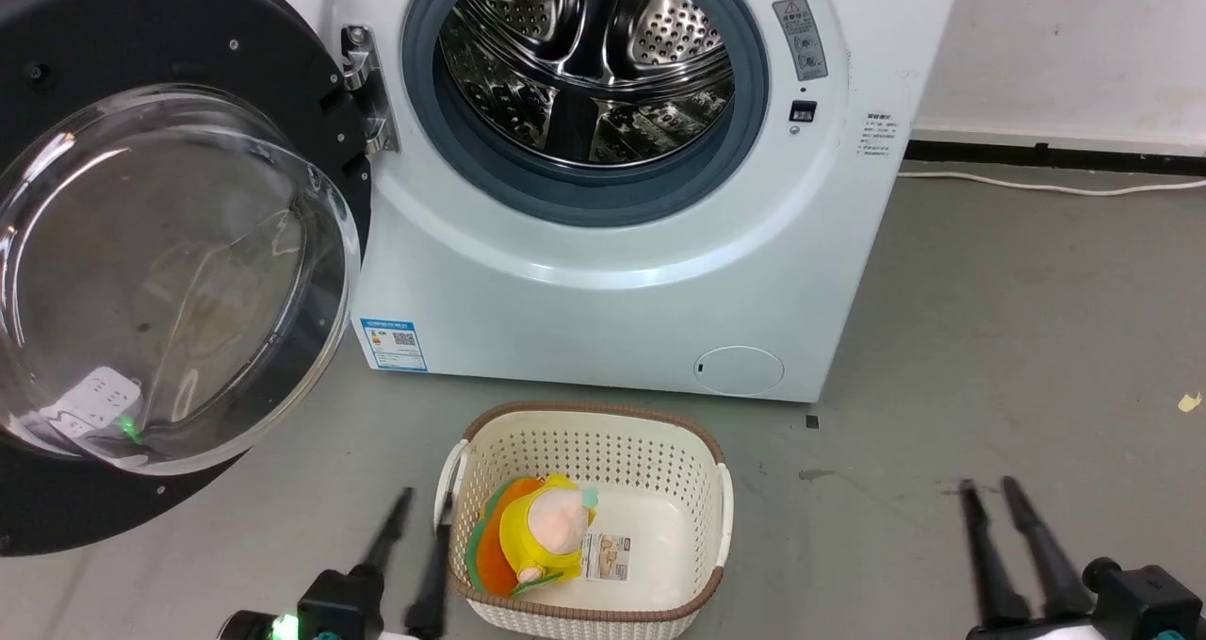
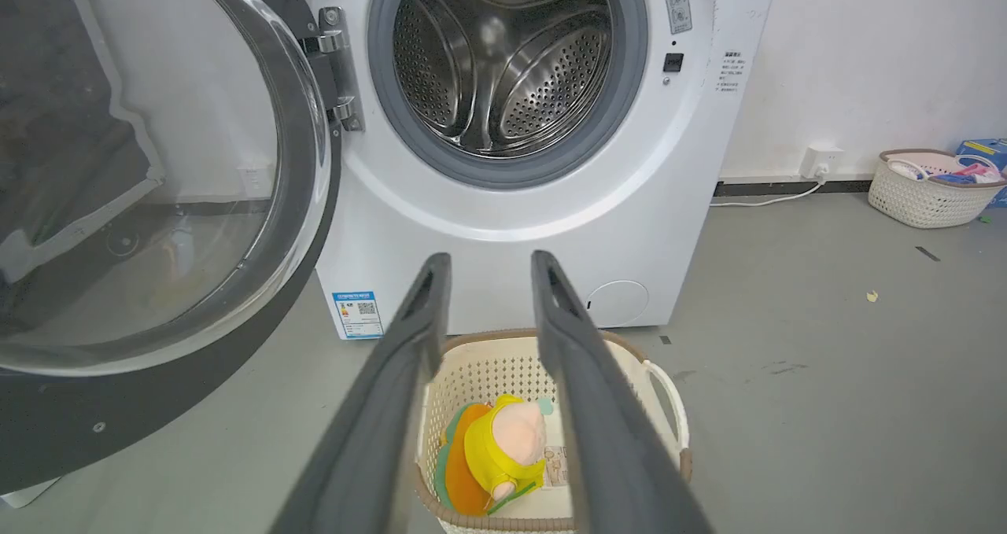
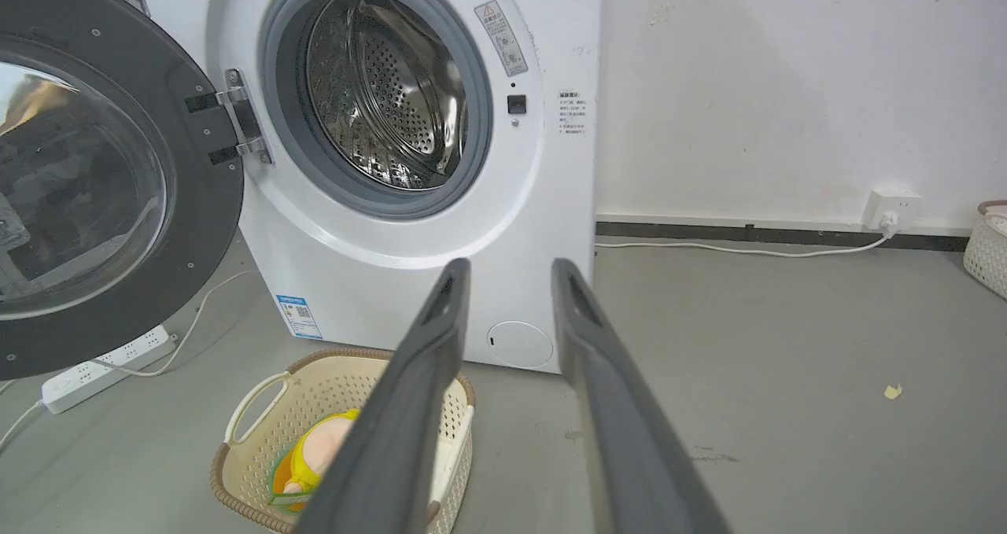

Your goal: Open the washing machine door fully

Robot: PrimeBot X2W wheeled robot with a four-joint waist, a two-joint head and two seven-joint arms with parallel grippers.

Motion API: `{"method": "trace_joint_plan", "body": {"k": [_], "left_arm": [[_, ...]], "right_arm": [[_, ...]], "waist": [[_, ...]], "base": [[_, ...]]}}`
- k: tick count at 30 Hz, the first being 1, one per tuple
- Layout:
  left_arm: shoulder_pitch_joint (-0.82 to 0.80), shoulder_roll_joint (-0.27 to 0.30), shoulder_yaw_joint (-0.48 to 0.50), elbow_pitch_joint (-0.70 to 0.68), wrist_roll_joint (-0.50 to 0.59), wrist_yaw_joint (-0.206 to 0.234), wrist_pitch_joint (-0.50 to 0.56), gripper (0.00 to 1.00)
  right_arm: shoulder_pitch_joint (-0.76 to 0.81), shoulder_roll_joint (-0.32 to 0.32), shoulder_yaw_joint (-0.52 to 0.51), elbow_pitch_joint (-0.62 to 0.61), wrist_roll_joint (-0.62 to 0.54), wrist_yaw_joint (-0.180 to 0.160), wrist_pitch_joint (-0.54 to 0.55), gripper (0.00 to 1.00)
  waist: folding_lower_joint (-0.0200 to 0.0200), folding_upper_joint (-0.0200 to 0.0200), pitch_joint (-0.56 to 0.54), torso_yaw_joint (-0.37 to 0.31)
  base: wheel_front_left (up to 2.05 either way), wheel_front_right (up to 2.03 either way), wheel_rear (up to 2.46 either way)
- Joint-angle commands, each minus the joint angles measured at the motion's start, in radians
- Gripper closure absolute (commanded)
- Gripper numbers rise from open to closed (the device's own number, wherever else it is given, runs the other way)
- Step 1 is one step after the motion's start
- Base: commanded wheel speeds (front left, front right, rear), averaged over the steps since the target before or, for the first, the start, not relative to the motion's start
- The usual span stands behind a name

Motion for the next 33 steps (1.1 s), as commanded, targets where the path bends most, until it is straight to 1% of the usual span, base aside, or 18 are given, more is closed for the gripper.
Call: {"method": "trace_joint_plan", "body": {"k": [1, 33], "left_arm": [[0.000, 0.000, 0.000, 0.000, 0.000, 0.000, 0.000, 1.00], [-0.011, -0.025, 0.054, -0.039, 0.037, -0.012, 0.067, 1.00]], "right_arm": [[0.000, 0.000, 0.000, 0.000, 0.000, 0.000, 0.000, 1.00], [-0.025, 0.001, 0.015, -0.024, -0.033, 0.000, 0.068, 1.00]], "waist": [[0.0000, 0.0000, 0.000, 0.000], [0.0000, 0.0000, 0.007, -0.009]], "base": [[0.00, 0.00, 0.00], [0.00, 0.00, 0.00]]}}
